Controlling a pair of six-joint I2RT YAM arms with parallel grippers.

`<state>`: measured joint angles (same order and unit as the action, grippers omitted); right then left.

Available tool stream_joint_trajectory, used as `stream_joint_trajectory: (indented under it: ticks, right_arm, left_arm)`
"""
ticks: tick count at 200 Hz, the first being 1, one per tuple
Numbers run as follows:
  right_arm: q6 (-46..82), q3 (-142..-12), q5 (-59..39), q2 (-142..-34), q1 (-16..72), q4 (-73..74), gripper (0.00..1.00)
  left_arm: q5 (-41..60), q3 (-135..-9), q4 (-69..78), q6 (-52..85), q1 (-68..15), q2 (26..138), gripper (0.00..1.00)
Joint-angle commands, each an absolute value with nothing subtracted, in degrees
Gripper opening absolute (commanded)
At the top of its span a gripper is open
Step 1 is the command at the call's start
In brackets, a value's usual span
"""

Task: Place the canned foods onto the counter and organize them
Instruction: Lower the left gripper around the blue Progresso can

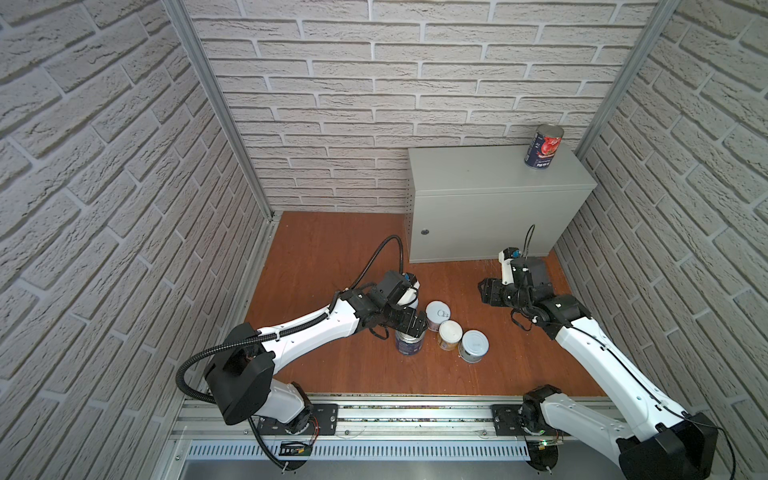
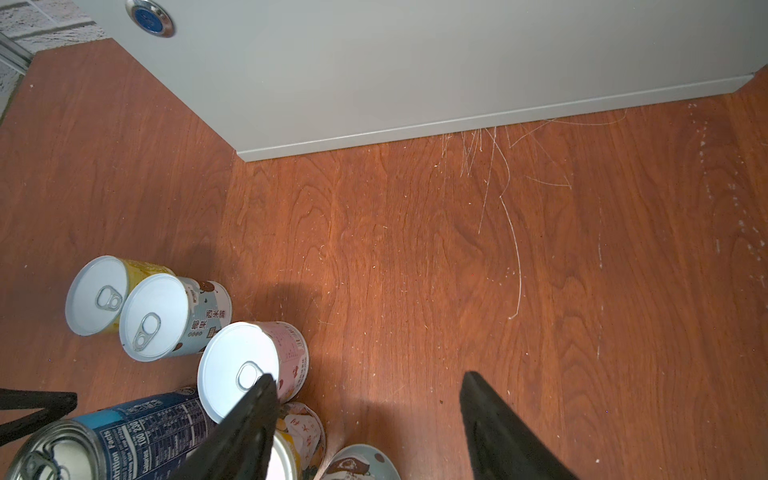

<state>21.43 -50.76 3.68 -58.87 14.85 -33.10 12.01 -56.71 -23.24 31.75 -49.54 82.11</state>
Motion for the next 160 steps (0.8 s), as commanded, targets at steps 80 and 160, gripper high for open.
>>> stream_joint_trajectory:
  ticks: [80,160]
  right_arm:
    - [22.6,-50.1,4.0,-58.4,15.1,-30.4,0.70]
    - [22.8,-49.6,4.5,-58.1,15.1,-30.5,0.70]
  left_arm:
    - [9.8,-58.9,-27.2,32.6,-50.5,82.0,0.99]
    - [10.7,-59.1,-26.4,32.8,-51.4,82.9,0.98]
